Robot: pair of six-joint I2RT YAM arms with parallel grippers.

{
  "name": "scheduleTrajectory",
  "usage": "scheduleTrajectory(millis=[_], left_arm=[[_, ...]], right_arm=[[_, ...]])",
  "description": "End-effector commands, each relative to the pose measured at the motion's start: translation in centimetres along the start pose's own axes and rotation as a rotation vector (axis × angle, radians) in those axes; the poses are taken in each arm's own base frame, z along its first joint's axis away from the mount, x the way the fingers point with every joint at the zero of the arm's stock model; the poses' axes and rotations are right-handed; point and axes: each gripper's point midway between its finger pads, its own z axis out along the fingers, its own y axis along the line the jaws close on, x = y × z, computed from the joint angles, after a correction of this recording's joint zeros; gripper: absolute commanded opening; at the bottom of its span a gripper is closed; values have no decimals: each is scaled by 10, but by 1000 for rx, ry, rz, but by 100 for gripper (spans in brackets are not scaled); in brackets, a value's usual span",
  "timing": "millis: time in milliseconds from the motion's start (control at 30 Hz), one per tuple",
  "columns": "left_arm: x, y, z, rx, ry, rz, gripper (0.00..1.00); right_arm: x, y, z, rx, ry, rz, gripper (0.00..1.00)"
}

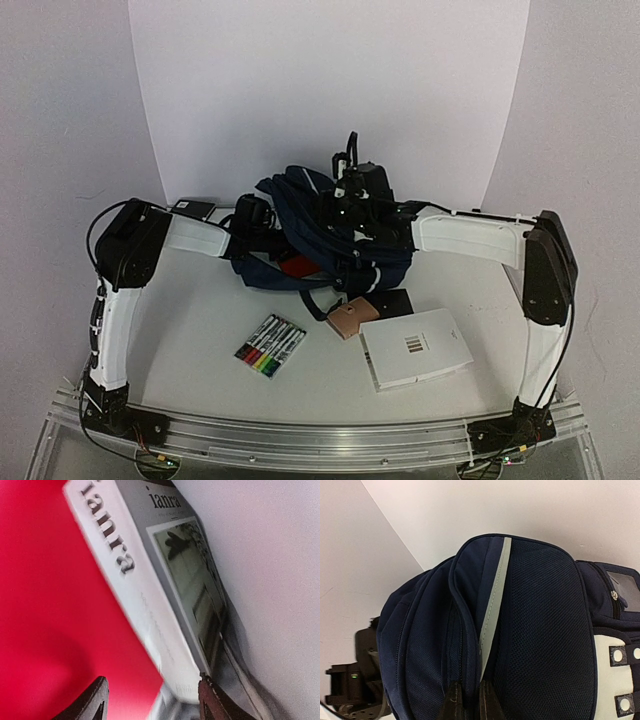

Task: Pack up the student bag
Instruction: Place the book in the student bag.

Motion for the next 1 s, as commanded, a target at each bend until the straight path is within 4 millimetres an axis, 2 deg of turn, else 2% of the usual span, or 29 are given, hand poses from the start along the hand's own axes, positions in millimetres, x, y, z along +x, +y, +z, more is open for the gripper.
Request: scheduleTrajectory(millis=[0,67,200,367,567,700,733,767,867,900,967], left_arm=[[-26,-49,-60,28,-114,97,64],[-20,-49,-77,-14,-122,96,65],[-5,-28,-107,-138,-114,31,65],[11,-15,-139,-183,-138,-29,66],[13,-18,-170,-225,-180,-35,68],[14,-26,-182,-231,-192,-20,70],[15,-26,-183,-233,-191,-18,70],[16,-27,-185,-234,-191,-16,71],[23,-24,-188,-242,-179,-24,72],[26,-23,-189,-242,-175,-29,73],[34,-20,-192,-245,-171,-45,73]], right_arm=[[-82,-16,-39,149,-223,-12,0],[-79,-22,-35,176,-209,-17,0],[-72,-28,-21,180,-182,-2,0],[-60,-31,2,172,-148,1,0],[-41,-31,30,152,-99,-14,0],[-47,-15,26,67,-81,-19,1],[-51,-10,21,46,-81,-22,6],[-57,-5,13,20,-84,-22,15],[-65,4,-13,-31,-76,-35,49],[-69,6,-25,-45,-75,-40,57],[-53,-2,-39,-32,-24,-60,71]])
